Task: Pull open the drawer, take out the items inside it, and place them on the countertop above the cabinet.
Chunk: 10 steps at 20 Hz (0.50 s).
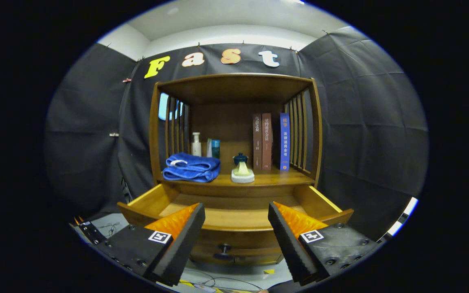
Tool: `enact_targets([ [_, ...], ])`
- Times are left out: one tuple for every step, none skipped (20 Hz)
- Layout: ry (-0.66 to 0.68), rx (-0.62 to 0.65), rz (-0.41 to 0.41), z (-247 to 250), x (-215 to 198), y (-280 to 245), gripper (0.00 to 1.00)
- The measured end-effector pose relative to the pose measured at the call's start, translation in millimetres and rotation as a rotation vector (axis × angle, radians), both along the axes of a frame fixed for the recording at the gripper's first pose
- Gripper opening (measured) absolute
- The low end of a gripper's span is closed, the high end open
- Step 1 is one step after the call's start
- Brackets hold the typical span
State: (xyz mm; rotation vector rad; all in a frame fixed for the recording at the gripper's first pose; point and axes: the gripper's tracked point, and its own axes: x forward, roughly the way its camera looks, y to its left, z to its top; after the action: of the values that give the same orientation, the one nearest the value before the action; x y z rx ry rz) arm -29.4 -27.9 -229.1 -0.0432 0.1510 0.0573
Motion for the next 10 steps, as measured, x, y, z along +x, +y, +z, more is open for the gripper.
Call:
enact_targets([
  [0.002,-0.001,0.005,-9,-4,4,0.99],
  [0.004,0.008,0.010,-18,-7,8,0.99],
  [0.008,0.021,0.009,-29,-10,11,0.99],
  [0.009,0.034,0.008,-39,-12,13,0.99],
  [0.012,0.040,0.002,-49,-12,15,0.99],
  [0.017,0.036,-0.005,-59,-13,15,0.99],
  [0.023,0.029,-0.008,-67,-12,17,0.99],
  [0.026,0.016,-0.014,-75,-11,17,0.99],
  [0.026,0.007,-0.018,-82,-9,18,0.99],
  [0.024,0.003,-0.024,-87,-7,18,0.99],
])
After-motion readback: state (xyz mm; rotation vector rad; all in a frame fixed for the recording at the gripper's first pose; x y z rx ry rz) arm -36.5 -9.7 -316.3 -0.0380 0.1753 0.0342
